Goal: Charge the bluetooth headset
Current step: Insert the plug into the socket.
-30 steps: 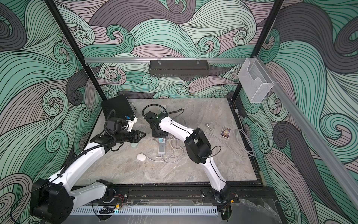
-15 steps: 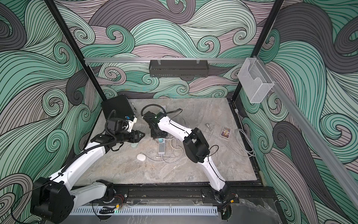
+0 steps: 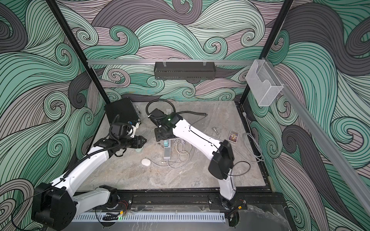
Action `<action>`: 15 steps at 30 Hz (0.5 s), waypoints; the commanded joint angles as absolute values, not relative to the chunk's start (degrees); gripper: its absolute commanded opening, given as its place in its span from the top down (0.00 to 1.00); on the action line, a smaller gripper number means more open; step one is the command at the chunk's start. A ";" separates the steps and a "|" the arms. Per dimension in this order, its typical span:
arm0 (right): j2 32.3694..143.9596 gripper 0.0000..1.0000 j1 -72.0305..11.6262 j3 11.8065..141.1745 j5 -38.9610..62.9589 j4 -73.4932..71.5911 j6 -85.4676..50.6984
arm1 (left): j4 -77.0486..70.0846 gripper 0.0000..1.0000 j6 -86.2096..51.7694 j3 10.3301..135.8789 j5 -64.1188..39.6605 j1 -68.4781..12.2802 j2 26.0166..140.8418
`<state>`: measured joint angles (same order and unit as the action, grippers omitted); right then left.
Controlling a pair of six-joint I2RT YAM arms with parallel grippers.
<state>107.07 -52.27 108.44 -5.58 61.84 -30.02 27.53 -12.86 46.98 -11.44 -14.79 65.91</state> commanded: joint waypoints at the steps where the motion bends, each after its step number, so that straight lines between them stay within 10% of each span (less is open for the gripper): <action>1: 100.94 0.40 -51.94 101.50 -2.61 60.52 -21.52 | 37.03 0.40 -20.28 51.82 -6.08 -14.85 66.66; 15: 80.34 0.48 -51.29 71.93 10.13 54.08 -14.12 | 59.85 0.44 -51.28 53.91 -17.05 -14.83 67.18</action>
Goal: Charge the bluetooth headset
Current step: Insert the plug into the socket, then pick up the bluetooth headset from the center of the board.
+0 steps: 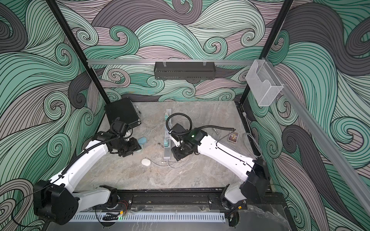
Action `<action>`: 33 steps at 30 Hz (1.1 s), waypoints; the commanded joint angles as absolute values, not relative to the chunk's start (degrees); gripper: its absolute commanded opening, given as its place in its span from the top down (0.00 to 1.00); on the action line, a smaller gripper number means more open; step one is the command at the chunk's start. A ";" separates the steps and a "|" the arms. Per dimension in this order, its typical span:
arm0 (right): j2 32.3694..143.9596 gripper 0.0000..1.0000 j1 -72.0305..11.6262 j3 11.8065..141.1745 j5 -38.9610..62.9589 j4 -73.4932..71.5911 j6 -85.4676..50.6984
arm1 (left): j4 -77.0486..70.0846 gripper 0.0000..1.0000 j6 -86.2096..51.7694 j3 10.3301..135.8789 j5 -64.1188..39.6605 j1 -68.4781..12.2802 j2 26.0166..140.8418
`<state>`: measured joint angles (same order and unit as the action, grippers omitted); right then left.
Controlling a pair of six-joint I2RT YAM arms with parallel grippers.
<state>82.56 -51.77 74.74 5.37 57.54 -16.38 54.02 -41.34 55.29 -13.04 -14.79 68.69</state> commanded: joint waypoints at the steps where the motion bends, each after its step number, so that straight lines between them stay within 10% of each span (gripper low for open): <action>1: 79.88 0.48 -50.81 70.57 10.84 53.54 -14.06 | 59.77 0.44 -53.24 52.89 -17.55 -14.86 66.81; 33: 71.11 0.45 -34.24 50.89 39.49 37.49 -23.99 | 41.68 0.42 -69.27 45.72 -18.11 -20.82 81.12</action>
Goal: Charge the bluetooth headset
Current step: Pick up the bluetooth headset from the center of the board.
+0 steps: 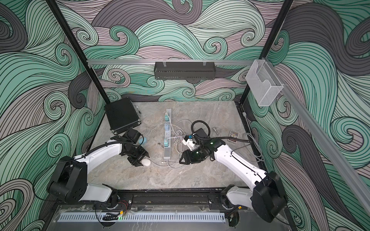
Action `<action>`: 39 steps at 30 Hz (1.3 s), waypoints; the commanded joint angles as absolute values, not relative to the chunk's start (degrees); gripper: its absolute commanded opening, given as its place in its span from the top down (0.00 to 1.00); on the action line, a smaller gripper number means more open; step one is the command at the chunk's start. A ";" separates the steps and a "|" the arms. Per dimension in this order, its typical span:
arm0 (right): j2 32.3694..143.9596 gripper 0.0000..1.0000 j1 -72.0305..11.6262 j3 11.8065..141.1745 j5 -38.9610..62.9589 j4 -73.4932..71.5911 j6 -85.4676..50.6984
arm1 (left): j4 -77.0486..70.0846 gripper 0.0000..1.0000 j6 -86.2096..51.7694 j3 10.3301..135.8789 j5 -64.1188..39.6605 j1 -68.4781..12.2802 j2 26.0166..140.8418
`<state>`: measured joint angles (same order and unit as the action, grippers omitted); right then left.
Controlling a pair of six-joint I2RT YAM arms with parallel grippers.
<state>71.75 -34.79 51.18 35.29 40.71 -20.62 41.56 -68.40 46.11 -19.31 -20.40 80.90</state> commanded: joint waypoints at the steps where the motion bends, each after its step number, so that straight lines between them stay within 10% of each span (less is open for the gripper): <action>1: 71.24 0.45 -34.07 50.89 39.44 37.51 -23.88 | 41.91 0.42 -69.31 45.70 -18.06 -20.95 82.80; 30: 70.30 0.47 -30.74 49.79 39.18 38.45 -22.49 | 39.33 0.52 -69.58 44.32 -17.18 -22.06 86.21; 39: 70.93 0.48 -30.59 50.10 38.92 38.70 -21.66 | 41.51 0.68 -66.36 45.24 -16.55 -22.06 83.77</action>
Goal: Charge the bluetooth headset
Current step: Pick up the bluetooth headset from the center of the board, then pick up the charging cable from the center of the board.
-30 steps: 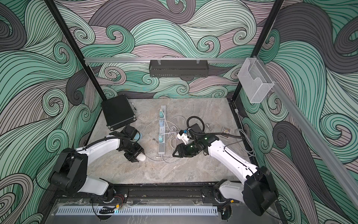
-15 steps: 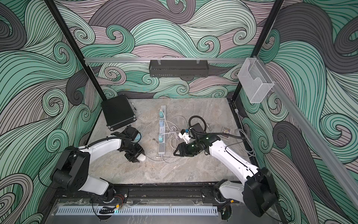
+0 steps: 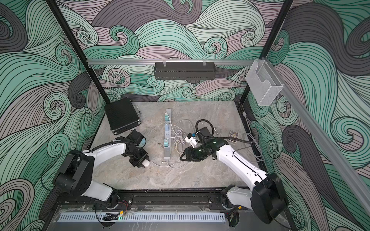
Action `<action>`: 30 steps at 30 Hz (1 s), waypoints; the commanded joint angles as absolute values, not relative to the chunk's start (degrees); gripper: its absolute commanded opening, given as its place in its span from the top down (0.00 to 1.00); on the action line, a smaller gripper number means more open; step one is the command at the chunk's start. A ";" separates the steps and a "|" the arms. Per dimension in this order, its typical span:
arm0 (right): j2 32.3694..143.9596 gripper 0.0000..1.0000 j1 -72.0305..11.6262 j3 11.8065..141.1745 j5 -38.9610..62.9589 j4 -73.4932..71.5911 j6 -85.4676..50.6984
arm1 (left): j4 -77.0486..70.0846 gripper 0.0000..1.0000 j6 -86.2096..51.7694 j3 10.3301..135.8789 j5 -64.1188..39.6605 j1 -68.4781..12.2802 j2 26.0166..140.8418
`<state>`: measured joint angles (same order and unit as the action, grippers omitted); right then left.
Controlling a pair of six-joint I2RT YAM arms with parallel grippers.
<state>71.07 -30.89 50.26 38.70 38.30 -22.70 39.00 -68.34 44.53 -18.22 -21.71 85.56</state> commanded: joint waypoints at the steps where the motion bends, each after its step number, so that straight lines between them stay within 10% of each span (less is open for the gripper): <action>1: 70.93 0.48 -30.59 49.97 38.85 38.81 -20.83 | 41.29 0.69 -64.52 45.44 -16.60 -22.06 82.90; 15: 66.56 0.55 -31.89 43.11 37.78 26.18 -3.61 | 37.46 0.74 -17.77 48.28 -33.20 -22.08 66.29; 30: 65.87 0.50 -36.39 43.19 39.24 13.56 -10.62 | 28.07 0.75 -4.72 42.28 -41.06 -21.97 56.12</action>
<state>66.92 -35.73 42.50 39.83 16.19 -7.62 28.88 -8.45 41.30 -39.00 -21.89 55.46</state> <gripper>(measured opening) 0.496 0.410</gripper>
